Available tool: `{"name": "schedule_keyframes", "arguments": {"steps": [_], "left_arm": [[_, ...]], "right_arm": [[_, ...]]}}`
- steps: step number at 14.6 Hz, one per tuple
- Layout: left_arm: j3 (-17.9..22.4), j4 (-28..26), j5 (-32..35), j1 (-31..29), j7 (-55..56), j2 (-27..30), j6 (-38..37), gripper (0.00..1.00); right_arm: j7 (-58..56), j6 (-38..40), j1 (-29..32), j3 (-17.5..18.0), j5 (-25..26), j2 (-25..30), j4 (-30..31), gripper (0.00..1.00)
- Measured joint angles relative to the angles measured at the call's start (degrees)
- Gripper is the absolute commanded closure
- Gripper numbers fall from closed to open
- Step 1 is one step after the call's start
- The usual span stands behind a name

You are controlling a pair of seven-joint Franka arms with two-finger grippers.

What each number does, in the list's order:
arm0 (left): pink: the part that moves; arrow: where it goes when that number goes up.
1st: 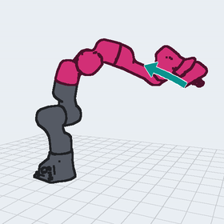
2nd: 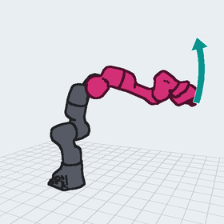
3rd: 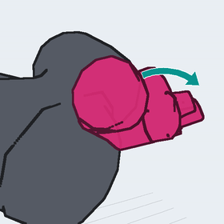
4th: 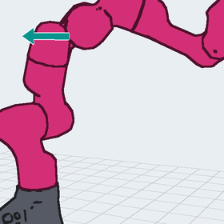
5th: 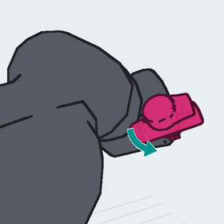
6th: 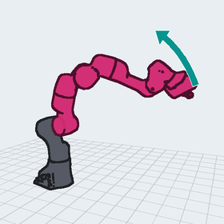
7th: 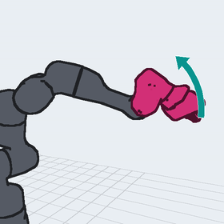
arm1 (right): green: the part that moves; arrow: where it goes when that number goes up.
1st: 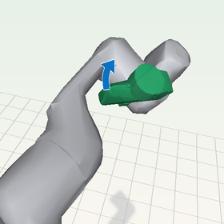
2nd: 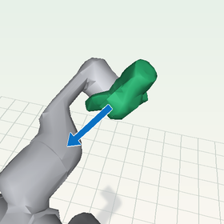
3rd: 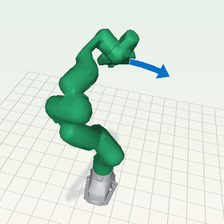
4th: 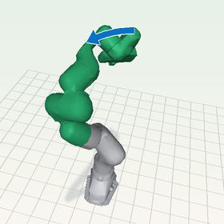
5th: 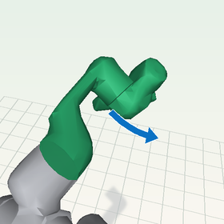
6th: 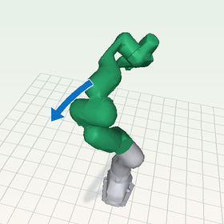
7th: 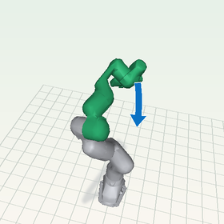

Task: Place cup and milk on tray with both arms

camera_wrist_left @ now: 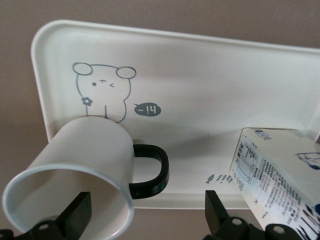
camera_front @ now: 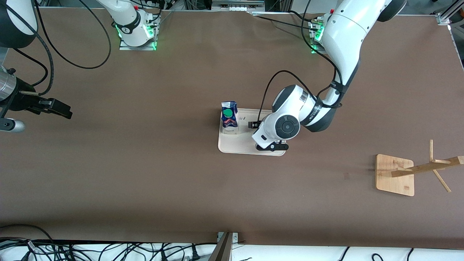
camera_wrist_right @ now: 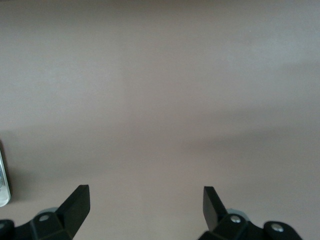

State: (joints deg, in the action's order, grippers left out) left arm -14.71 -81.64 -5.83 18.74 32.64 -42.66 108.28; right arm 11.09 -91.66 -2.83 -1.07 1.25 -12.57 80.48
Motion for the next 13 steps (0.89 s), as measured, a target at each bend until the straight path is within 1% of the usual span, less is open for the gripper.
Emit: {"name": "schedule_keyframes", "arguments": {"steps": [2,4,6,9,13], "left_arm": [[0.3,0.7,0.0,-0.8,0.8,1.8,-1.5,0.00],[0.8,1.1,0.0,-2.7,0.9,4.9,-3.1,0.00],[1.1,1.2,0.0,-6.5,0.9,8.3,-4.3,0.00],[1.2,1.4,0.0,-12.2,0.8,13.7,-8.3,0.00],[1.3,1.7,0.9,-17.4,-0.5,21.2,-13.5,0.00]], "right_arm": [[0.4,0.0,0.0,0.0,0.0,0.0,0.0,0.00],[0.4,0.0,0.0,0.0,0.0,0.0,0.0,0.00],[-0.2,-0.1,0.5,-0.1,0.0,0.0,0.0,0.00],[-5.1,-0.9,2.6,-0.3,0.0,0.0,0.1,0.00],[-5.7,0.1,2.8,-0.1,0.0,0.0,0.1,0.00]]}}
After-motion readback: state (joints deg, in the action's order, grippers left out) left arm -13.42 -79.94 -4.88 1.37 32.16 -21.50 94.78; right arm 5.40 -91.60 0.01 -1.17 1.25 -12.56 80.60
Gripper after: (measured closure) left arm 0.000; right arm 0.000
